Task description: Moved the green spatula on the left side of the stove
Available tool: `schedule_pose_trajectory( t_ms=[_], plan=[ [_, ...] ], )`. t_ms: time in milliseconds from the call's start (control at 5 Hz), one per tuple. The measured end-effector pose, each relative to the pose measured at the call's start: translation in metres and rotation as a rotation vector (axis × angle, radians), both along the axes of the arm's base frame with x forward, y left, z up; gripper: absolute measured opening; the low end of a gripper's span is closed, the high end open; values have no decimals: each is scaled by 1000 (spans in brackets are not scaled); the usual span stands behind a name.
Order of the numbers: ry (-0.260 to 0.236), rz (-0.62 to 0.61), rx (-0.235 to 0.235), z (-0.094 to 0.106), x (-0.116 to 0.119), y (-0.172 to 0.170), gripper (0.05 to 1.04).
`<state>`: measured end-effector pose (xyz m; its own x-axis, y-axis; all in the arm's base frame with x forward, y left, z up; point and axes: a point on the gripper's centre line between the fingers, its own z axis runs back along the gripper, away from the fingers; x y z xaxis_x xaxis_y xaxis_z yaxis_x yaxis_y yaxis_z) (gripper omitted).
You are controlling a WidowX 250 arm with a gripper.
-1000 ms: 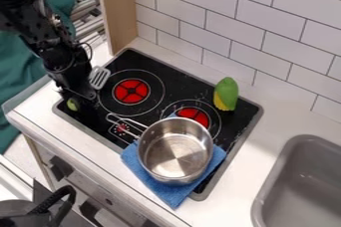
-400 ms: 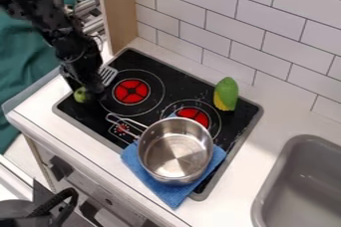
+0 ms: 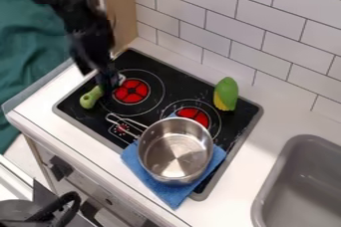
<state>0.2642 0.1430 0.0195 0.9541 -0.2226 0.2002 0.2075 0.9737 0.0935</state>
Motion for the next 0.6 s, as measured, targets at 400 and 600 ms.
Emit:
schedule_pose_trajectory(
  t_ms=[400, 600],
  plan=[
    [74, 64, -23, 28, 8, -39, 1000],
    [89, 166, -15, 33, 3, -77, 1000]
  ],
)
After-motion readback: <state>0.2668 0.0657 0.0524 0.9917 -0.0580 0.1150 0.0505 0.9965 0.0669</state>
